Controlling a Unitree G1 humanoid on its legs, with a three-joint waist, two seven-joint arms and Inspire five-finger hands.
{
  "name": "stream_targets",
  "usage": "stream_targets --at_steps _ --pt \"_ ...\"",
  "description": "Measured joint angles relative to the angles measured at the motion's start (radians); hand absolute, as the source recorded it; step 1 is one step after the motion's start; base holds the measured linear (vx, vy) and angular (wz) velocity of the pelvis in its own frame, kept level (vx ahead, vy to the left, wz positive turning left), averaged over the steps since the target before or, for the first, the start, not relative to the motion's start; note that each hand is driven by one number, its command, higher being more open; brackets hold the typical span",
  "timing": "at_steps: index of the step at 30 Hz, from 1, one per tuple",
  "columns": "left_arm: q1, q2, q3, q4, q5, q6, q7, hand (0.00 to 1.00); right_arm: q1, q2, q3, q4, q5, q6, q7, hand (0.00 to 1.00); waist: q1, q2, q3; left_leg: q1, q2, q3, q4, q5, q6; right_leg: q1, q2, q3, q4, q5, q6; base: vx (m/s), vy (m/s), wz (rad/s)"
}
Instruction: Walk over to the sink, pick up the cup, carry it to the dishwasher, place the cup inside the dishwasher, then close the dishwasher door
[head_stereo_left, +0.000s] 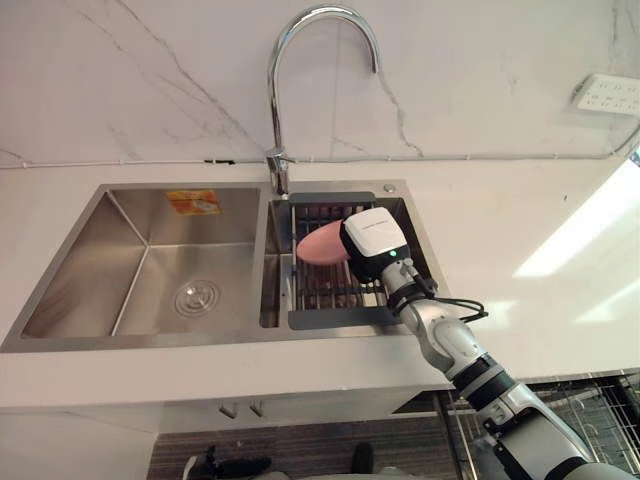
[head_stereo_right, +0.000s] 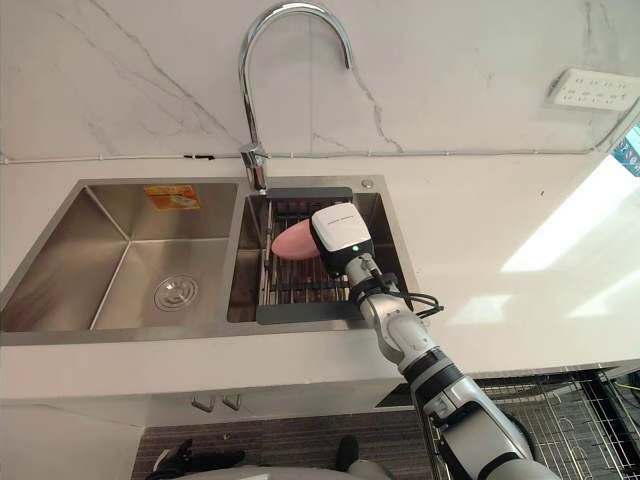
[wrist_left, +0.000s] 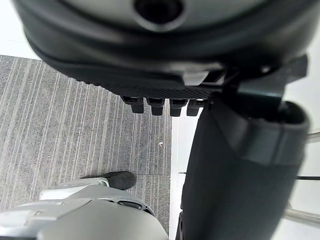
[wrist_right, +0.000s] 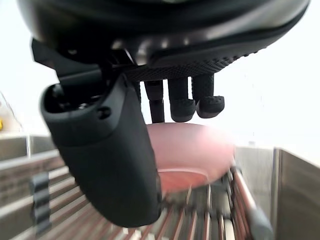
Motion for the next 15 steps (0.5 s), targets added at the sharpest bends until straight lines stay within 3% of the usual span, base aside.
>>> stream_targets --at_steps 15 --pt "0.001 0.000 0.001 0.018 0.001 -0.039 0.000 1.00 0.007 -0.041 -0.073 -0.103 0.136 -0.013 -0.027 0.00 -0.002 0.021 0.012 0.005 0.002 0.003 0.002 -0.002 -0.001 0.004 0.003 0.006 0.000 0.000 0.000 0.00 0.000 0.00"
